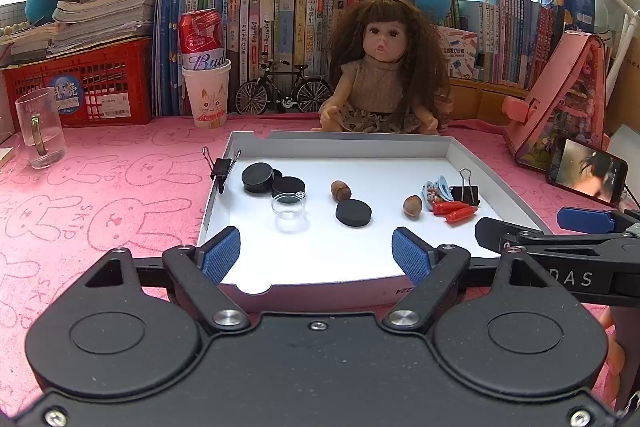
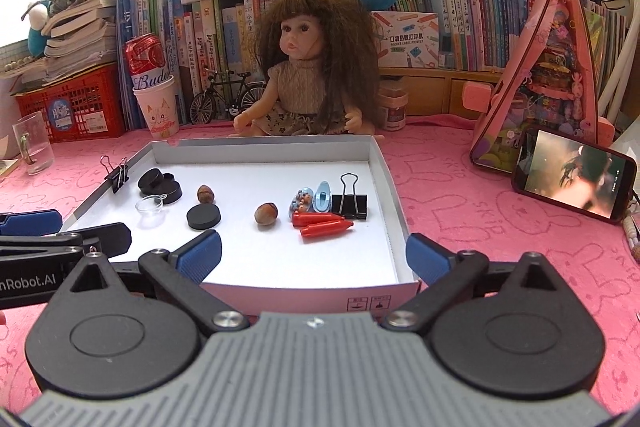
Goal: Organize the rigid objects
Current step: 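Withdraw both open tools back from the tray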
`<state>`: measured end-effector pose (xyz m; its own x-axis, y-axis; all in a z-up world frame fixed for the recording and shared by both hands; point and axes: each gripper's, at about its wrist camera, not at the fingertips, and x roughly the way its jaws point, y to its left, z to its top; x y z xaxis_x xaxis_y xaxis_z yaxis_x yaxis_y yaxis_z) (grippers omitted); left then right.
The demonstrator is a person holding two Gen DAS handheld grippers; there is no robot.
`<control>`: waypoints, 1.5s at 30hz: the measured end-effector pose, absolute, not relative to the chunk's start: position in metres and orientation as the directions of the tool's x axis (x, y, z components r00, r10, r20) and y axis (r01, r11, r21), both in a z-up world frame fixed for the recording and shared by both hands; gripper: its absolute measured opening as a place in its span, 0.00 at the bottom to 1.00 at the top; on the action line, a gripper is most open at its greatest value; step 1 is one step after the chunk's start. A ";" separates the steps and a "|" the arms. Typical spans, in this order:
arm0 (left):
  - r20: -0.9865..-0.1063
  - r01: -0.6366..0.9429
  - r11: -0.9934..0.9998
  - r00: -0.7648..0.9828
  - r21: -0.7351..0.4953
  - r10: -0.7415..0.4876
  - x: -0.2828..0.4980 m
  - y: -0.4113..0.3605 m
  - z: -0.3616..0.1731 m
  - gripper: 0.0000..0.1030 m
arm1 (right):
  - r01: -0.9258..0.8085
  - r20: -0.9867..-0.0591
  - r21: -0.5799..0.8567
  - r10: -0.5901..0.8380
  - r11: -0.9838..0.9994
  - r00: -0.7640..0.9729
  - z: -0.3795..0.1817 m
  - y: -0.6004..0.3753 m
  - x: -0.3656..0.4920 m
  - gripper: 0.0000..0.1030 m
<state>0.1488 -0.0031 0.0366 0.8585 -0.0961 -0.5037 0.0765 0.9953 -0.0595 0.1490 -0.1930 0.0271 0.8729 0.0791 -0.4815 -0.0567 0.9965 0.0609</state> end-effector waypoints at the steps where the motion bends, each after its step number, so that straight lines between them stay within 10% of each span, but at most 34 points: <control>1: -0.502 0.076 0.995 0.859 -0.059 -0.096 0.148 -0.003 0.036 0.79 | -0.057 -0.483 0.063 0.080 0.996 0.872 0.026 -0.193 0.148 0.99; 45: -0.601 0.058 0.998 0.797 -0.019 -0.058 0.129 -0.005 -0.005 0.80 | -0.023 -0.608 0.095 0.076 0.995 0.790 -0.008 -0.200 0.141 1.00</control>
